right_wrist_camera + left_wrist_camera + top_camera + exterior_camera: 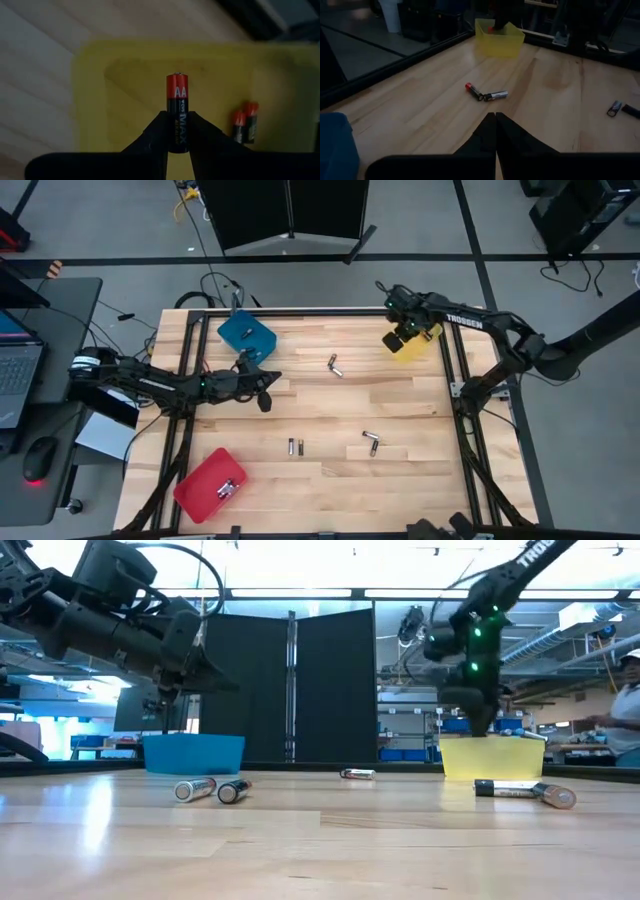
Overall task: Sort batteries
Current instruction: Put the bottom black orange battery into the yellow bin
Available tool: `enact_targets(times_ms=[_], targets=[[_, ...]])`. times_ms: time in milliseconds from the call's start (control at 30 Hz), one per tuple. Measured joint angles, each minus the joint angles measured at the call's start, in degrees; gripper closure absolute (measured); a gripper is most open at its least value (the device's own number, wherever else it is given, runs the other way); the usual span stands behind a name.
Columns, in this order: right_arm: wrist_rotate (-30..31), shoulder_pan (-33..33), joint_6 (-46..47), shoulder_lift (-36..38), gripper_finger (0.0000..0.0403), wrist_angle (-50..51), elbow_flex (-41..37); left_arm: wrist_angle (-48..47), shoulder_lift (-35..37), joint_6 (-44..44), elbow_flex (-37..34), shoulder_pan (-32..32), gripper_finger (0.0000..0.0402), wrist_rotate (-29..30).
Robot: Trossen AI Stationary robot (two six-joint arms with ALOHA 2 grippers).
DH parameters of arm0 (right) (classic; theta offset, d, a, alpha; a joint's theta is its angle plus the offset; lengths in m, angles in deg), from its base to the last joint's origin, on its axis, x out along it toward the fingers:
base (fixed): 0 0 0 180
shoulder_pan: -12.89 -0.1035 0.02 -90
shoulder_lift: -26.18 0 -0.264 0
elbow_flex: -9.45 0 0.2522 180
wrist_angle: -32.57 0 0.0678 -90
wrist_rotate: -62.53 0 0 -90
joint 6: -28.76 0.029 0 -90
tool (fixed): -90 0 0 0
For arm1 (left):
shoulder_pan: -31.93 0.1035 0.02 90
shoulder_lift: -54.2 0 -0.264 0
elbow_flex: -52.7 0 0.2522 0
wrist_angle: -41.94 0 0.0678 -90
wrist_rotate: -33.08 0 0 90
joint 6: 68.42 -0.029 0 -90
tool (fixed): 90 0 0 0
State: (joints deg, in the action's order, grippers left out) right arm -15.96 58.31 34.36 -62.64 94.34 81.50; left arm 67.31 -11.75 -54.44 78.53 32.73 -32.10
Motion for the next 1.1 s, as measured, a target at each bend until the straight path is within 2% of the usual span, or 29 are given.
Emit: enact_targets(times_ms=[300, 533, 833, 1100], targets=[[-2.6, 5.5, -1.4, 0.0, 0.0343, -7.2, -6.2, 0.0, 0.0, -0.1, 0.0, 0.0, 0.0394, 0.0], [-7.4, 8.2, -2.3, 0.0, 0.0343, -13.4, -10.7, 0.0, 0.0, -0.2, 0.0, 0.0, 0.0394, 0.0], [-8.2, 10.4, -3.7, 0.0, 0.0343, -17.3, -13.7, 0.2, 0.0, 0.5, 0.0, 0.0, 0.0394, 0.0], [-9.2, 9.8, -3.4, 0.0, 0.0294, -17.2, -13.7, 0.2, 0.0, 1.0, 0.0, 0.0, 0.0394, 0.0]])
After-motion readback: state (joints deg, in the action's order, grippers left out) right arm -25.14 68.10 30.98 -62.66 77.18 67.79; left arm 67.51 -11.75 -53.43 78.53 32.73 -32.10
